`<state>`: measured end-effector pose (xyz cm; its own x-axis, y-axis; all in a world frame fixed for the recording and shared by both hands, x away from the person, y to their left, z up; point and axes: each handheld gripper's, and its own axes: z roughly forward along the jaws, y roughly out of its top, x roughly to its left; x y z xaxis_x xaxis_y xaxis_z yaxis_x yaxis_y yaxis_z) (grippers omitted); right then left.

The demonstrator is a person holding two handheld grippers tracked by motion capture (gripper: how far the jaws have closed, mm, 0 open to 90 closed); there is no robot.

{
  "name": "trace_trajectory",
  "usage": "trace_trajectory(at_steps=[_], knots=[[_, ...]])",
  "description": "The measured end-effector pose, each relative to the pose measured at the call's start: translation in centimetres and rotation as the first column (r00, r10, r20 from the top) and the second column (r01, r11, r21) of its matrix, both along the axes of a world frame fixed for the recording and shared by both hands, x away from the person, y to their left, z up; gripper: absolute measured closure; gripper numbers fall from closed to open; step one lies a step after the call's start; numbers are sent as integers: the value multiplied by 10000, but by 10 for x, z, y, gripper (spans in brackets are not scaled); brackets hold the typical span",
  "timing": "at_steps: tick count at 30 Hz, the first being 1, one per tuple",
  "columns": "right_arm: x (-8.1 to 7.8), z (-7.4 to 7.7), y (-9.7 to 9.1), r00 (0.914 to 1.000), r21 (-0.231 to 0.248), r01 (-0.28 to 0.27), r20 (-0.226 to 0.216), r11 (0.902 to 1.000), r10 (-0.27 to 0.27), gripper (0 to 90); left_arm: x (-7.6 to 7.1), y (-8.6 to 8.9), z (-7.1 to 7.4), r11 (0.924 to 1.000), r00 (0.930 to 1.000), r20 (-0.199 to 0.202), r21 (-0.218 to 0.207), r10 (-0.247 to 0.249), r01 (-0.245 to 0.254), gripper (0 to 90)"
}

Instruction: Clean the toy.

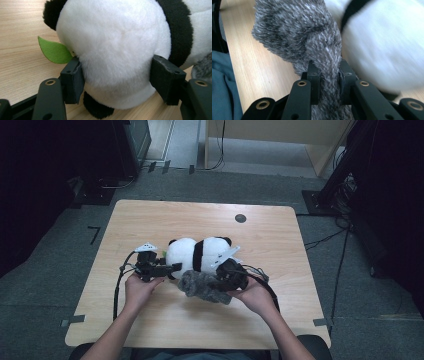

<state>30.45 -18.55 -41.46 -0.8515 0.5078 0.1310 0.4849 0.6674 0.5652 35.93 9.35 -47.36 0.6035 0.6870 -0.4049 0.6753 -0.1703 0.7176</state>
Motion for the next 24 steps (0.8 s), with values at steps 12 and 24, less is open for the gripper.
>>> trace_trajectory(at_steps=[12,24], knots=[[24,-12,57,9974,-273,-722,14,9970,723,764,0,-1,3,10000,10000,-14,13,-12,12,335],[34,-24,81,9982,-851,-507,260,9951,531,763,1,-1,2,10000,10000,-18,77,13,-13,341]])
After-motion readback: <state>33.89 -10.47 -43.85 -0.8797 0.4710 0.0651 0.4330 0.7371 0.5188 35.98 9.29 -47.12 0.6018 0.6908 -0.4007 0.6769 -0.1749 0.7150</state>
